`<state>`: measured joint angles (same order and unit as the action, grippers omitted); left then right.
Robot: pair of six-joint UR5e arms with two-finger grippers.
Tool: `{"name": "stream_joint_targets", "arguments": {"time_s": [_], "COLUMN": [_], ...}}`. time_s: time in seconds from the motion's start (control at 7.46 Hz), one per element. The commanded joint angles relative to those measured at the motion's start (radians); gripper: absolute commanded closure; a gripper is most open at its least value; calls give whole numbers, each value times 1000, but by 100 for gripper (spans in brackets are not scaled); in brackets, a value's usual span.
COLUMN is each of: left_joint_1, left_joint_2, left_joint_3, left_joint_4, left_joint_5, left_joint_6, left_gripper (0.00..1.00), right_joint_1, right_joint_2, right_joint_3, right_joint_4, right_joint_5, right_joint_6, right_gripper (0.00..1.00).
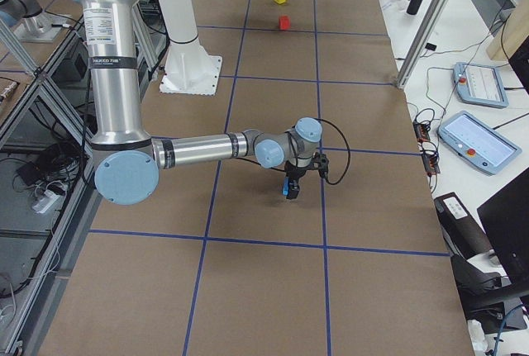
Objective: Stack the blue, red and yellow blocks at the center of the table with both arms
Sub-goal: 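Lower the right gripper onto the blue block and grasp it, then carry the blue block with the right gripper to the table center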
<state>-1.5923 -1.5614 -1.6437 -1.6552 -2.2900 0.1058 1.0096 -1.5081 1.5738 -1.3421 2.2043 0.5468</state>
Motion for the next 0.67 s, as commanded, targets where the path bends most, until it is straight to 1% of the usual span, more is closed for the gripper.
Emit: {"name": "stream_joint_targets", "arguments": {"time_s": [0.0, 0.13, 0.27, 0.4, 0.54], "left_joint_1": [0, 0, 0, 0, 0], "left_joint_2": [0, 0, 0, 0, 0], "left_joint_3": [-1, -1, -2, -2, -2], "left_joint_4": [0, 0, 0, -2, -2], "left_joint_5": [0, 0, 0, 0, 0], "left_joint_6": [0, 0, 0, 0, 0], "left_gripper": [0, 0, 0, 0, 0], "right_joint_1": [0, 4, 33, 84, 130], "right_joint_2": [8, 8, 8, 56, 197], "right_joint_3": [5, 37, 108, 156, 166], "right_joint_4": [0, 0, -20, -87, -235], "right_joint_5": [2, 9, 21, 90, 147], "right_joint_6": [-33, -33, -33, -31, -33], "right_gripper": [100, 100, 100, 100, 100]}}
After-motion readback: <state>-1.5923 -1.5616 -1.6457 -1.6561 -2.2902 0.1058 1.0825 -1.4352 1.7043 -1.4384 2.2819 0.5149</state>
